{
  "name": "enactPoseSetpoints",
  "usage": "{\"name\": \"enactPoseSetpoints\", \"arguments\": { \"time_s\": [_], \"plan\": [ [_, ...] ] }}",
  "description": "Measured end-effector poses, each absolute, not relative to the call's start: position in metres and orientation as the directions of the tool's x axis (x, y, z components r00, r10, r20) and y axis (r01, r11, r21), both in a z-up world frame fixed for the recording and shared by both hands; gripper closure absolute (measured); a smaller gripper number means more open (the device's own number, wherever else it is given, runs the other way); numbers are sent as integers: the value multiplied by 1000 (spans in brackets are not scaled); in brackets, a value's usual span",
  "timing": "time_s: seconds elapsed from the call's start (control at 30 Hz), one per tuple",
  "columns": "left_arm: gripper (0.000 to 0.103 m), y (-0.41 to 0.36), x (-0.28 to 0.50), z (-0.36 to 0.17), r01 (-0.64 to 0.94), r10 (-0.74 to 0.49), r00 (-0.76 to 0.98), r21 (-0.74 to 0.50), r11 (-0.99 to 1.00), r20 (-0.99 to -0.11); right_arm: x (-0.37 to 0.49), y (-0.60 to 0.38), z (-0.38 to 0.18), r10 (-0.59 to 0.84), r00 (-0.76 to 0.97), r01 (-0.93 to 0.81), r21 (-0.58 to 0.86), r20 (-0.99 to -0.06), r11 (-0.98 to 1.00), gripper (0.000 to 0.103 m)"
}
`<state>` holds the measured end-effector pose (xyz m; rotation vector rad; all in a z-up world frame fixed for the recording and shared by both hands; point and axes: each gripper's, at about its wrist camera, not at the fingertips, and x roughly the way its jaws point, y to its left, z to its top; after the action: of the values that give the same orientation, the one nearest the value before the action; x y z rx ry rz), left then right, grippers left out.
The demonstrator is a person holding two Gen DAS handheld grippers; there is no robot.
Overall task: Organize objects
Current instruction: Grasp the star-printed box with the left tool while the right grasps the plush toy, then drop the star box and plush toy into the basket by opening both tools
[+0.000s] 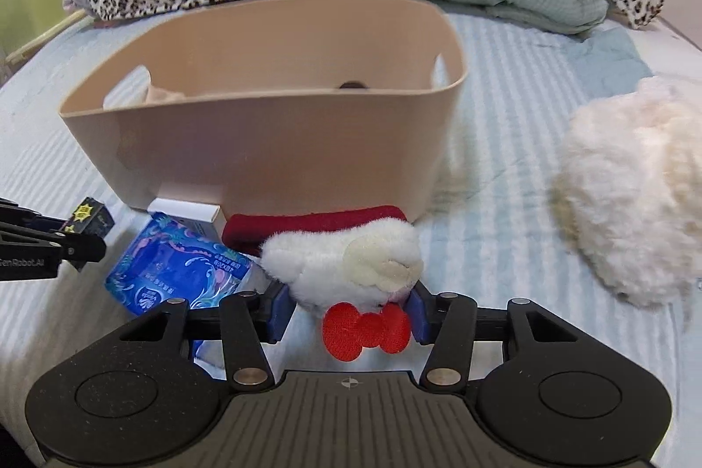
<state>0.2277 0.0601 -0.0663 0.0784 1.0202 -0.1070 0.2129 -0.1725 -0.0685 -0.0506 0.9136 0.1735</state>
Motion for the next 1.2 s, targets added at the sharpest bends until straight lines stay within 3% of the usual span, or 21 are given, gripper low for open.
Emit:
{"name": "enactPoseSetpoints", "arguments": {
  "time_s": [0.4, 0.83, 1.0, 1.2],
  "plan": [
    [78, 64, 203, 1, 129, -59, 638, 30, 991, -768, 185, -190, -7, 171, 698, -170, 71, -695, 983, 55],
    [78, 51, 245, 45, 89, -7, 751, 90, 992, -661, 221, -190, 50, 180, 819, -162, 80, -545, 983, 54],
    [78, 39, 277, 39, 87, 5, 746, 104, 991, -666, 245, -190, 52, 173, 840, -146, 92, -514, 985, 54],
    [78, 31, 316, 5, 74, 38, 687, 122, 990, -726, 282, -179, 35, 165, 817, -148, 75, -552, 986, 54]
  ]
}}
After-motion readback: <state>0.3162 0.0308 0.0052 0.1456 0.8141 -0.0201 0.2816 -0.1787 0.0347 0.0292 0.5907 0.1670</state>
